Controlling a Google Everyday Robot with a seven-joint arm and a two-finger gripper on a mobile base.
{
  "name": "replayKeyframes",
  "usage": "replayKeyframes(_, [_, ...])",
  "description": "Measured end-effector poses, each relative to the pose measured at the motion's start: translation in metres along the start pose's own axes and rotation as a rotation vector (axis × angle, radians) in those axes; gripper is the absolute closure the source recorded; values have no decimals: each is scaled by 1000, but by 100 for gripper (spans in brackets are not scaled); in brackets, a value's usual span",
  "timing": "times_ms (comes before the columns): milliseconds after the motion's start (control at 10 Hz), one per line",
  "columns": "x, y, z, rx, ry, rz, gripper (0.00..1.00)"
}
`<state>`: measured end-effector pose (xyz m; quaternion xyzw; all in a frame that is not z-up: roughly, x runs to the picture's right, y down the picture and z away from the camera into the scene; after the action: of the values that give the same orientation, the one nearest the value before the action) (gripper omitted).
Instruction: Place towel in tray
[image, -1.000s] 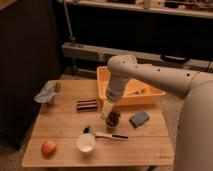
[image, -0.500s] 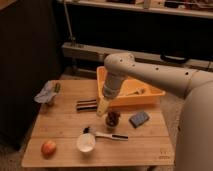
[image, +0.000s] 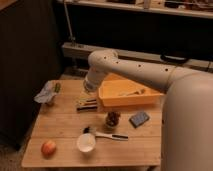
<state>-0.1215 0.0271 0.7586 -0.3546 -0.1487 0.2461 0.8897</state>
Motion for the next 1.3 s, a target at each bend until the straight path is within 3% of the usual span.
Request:
replayKeyframes(200, [-35,6,10,20,-116,-65,20])
replayKeyframes(300, [-43,7,13,19,-141,-91,20])
replayKeyframes(700, [-43,6,12,22,-144,-94,20])
replayKeyframes(900, [-49,1,17,33,-162,-128,20])
replayKeyframes(1300, [-108,-3,53,-5,-195,-218,20])
